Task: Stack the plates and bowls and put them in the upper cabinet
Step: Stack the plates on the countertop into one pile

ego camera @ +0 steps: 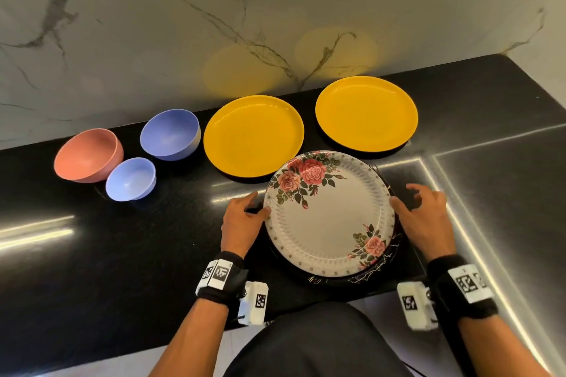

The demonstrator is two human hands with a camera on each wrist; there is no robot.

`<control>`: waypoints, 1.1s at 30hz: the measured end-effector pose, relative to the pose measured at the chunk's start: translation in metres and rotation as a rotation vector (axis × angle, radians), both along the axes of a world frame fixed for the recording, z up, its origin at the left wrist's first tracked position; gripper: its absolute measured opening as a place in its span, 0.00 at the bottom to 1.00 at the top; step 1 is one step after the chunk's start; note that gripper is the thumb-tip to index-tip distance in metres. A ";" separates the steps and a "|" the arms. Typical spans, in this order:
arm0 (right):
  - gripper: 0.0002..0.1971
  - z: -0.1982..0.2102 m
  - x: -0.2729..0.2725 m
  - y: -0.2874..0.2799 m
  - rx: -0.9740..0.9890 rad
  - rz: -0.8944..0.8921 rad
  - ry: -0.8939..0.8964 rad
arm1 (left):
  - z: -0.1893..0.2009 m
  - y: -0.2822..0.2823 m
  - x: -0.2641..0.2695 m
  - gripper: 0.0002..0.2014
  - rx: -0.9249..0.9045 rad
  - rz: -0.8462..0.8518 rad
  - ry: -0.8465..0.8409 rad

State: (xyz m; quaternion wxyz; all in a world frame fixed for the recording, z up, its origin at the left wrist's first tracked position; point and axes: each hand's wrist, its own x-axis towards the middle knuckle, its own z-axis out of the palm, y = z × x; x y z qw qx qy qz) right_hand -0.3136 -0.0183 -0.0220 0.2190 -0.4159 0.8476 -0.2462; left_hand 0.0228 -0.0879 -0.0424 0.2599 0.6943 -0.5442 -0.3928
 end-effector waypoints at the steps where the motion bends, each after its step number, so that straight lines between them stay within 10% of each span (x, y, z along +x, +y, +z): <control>1: 0.27 0.004 -0.007 -0.011 0.000 0.025 0.027 | 0.002 -0.003 0.000 0.28 0.008 -0.036 0.014; 11: 0.29 0.018 -0.050 -0.112 0.104 0.122 0.013 | -0.003 -0.010 -0.016 0.29 -0.083 -0.186 -0.158; 30: 0.36 -0.025 -0.061 -0.171 -0.131 -0.398 -0.770 | -0.006 -0.011 -0.009 0.30 0.023 -0.240 -0.078; 33: 0.15 -0.011 -0.052 -0.160 -0.208 -0.488 -0.926 | -0.008 -0.011 -0.008 0.31 0.018 -0.259 -0.090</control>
